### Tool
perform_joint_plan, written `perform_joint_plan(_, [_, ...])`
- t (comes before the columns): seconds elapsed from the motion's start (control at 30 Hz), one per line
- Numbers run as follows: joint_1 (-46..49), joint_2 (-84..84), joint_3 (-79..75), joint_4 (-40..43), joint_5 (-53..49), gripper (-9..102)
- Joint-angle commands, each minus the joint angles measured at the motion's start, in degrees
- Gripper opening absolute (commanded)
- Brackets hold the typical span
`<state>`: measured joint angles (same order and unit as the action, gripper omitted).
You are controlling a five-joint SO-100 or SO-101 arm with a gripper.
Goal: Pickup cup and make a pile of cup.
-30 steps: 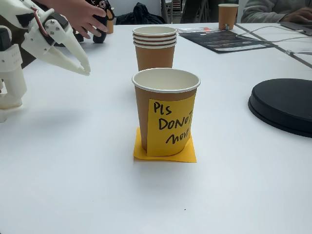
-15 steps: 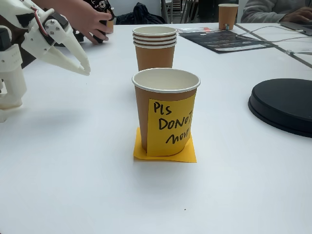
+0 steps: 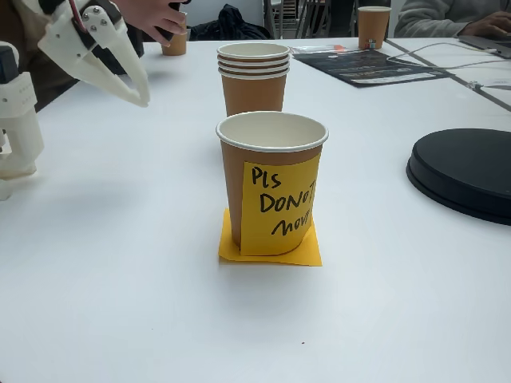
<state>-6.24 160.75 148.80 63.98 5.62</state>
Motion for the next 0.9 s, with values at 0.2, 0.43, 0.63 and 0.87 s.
perform_joint_plan(0.2, [0.7, -21.5, -30.5, -0.8, -0.8, -7])
perform_joint_plan(0.43, [3.6, -30.0, -43.2, -0.7, -1.0, -7])
perform_joint_plan(0.63, [6.3, -35.1, -51.2, 0.9, -1.1, -6])
perform_joint_plan(0.87, [9.3, -37.9, -57.7, 10.0, -1.0, 3])
